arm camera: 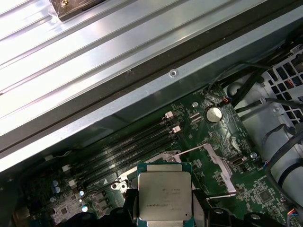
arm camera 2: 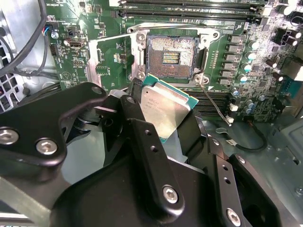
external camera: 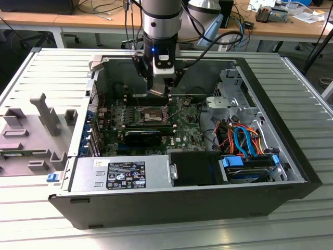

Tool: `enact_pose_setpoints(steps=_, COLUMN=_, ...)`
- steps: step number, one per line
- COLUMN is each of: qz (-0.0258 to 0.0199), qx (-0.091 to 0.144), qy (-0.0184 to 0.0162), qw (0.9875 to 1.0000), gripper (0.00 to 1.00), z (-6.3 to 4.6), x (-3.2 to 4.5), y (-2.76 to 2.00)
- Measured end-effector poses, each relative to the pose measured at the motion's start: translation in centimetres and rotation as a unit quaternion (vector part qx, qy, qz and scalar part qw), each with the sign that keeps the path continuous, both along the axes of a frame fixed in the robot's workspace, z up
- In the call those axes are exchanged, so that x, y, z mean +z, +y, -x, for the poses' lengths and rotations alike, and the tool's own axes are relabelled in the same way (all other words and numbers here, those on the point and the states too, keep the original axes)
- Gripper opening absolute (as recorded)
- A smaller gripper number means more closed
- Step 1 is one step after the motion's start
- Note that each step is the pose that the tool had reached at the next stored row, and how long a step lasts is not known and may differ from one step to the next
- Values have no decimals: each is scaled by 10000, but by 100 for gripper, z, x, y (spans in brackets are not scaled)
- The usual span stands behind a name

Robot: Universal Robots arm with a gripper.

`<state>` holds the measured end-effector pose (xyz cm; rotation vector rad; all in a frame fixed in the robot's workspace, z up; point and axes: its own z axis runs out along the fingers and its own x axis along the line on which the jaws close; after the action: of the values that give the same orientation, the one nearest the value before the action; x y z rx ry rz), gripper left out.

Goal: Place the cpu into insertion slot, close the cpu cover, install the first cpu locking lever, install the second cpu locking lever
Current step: 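Place the cpu into insertion slot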

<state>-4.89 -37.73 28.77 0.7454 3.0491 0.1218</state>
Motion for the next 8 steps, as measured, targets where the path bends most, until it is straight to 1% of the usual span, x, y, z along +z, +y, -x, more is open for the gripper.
enact_pose_setpoints(steps=8, qz=0, qx=-52, qy=0, qw=10000, gripper=54, z=0, x=-3, y=0)
